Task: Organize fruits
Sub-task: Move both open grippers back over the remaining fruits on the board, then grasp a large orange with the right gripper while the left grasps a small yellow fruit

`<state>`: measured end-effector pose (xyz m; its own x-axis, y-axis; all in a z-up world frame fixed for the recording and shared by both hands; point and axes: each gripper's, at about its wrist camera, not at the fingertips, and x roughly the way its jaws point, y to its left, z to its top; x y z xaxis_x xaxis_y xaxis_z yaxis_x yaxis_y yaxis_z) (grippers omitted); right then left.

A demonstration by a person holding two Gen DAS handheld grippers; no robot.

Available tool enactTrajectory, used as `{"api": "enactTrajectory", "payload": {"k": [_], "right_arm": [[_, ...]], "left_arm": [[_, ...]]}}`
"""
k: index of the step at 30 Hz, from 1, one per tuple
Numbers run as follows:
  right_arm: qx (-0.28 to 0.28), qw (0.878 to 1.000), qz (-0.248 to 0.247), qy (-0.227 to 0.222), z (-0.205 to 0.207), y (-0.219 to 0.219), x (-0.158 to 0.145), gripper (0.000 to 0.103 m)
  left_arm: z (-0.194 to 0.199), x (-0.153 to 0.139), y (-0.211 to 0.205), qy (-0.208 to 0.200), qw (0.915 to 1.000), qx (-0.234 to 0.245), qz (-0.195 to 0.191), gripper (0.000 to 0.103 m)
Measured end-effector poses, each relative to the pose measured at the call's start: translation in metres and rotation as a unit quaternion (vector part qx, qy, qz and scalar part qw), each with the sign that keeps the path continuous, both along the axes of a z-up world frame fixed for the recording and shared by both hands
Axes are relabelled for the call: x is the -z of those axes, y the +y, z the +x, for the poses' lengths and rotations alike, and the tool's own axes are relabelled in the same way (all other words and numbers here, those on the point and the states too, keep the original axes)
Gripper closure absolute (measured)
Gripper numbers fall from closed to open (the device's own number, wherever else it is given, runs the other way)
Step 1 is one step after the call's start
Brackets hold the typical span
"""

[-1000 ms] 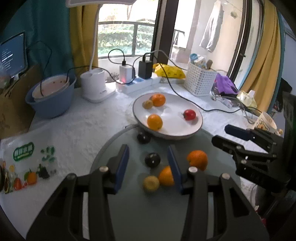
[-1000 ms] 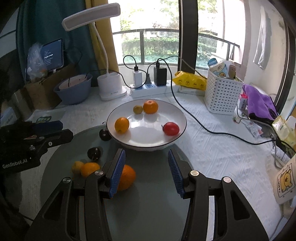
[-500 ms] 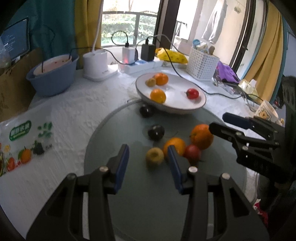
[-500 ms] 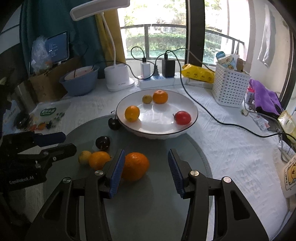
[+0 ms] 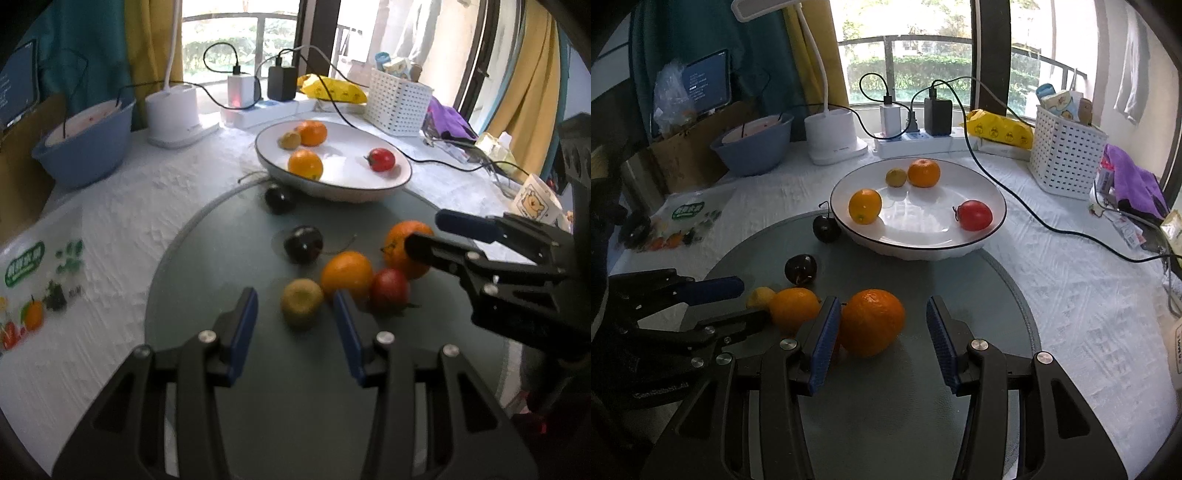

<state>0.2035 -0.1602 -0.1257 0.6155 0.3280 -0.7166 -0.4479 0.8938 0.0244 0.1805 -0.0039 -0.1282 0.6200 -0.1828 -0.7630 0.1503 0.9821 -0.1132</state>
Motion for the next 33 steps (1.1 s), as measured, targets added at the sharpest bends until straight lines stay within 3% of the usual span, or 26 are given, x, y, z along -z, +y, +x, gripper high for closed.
{"api": "enactTrajectory", "payload": {"k": [2, 12, 16, 33], "right_arm": [[0.000, 1.000, 0.002, 0.003, 0.002, -0.001, 0.001, 0.046], [-0.010, 0.999, 0.024, 0.037, 0.007, -0.004, 0.013, 0.046], [-0.021, 0.999, 0.027, 0.034, 0.004, -0.003, 0.011, 0.058], [-0.016, 1.000, 0.014, 0.008, 0.001, -0.011, -0.003, 0.059]], "left_arm": [[0.002, 0.000, 0.002, -0.002, 1.0000, -0.003, 0.001, 0.059], [0.002, 0.004, 0.000, 0.004, 0.9999, 0.010, 0.011, 0.076], [0.002, 0.004, 0.000, 0.001, 0.9999, 0.009, 0.012, 0.076], [0.002, -0.018, -0.001, -0.025, 0.9996, 0.006, 0.010, 0.077]]}}
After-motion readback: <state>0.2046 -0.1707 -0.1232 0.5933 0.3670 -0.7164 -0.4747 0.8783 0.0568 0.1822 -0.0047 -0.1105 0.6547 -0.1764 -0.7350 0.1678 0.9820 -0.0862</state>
